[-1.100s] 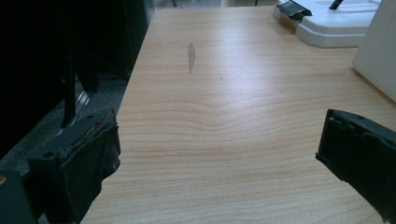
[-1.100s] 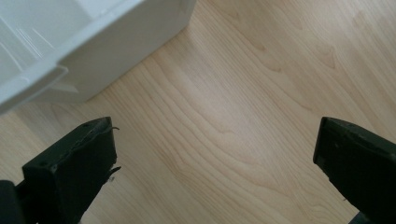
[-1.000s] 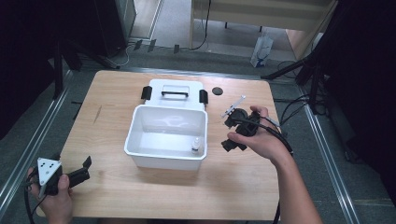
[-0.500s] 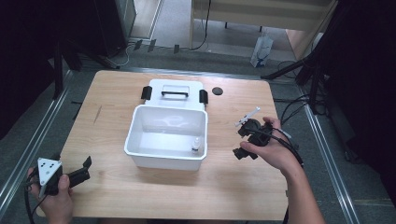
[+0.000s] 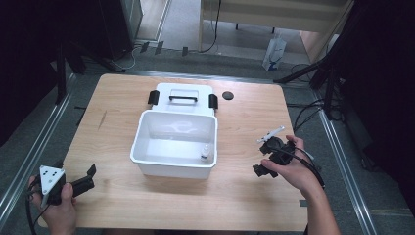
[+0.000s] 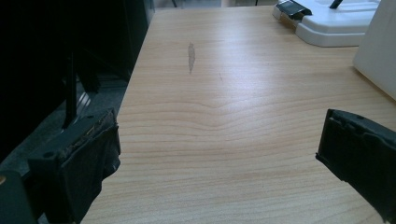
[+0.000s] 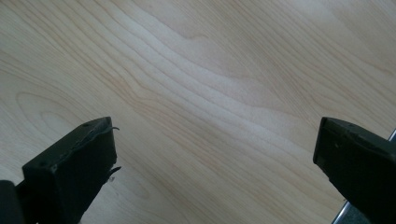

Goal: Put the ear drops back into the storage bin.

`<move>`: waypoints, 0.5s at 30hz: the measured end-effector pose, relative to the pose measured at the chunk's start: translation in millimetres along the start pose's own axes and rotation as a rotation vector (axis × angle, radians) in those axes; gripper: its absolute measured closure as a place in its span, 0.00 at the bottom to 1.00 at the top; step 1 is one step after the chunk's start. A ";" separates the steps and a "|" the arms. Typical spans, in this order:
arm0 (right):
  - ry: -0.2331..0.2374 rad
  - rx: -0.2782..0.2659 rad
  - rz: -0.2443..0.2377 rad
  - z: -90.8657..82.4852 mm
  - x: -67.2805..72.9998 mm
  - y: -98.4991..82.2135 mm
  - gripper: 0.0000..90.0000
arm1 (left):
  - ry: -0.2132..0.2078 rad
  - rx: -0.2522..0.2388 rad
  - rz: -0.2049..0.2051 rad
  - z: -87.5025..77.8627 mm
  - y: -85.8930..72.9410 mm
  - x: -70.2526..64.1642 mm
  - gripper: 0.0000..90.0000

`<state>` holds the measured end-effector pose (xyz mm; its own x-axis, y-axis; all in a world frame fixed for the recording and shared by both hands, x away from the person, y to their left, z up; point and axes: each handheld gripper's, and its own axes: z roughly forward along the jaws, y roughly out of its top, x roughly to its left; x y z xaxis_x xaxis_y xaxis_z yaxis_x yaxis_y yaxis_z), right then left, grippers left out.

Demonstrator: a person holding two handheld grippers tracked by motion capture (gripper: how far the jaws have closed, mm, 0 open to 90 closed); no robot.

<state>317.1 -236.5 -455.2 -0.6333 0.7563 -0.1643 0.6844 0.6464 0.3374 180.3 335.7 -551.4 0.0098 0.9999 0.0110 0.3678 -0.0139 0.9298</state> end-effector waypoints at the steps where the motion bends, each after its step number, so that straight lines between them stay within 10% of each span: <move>1: -0.001 -0.002 0.008 1.4 -0.5 -2.9 0.00 | 0.000 0.000 0.000 0.0 0.0 0.0 0.00; 15: -0.027 -0.035 0.091 23.9 -6.5 -49.5 0.00 | 0.001 -0.001 0.001 0.0 -0.1 -0.1 0.00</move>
<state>296.0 -271.0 -493.0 -0.5584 0.8147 -0.1564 0.7256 0.5711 0.3840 180.3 335.6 -551.5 0.0090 0.9999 0.0126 0.3666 -0.0150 0.9302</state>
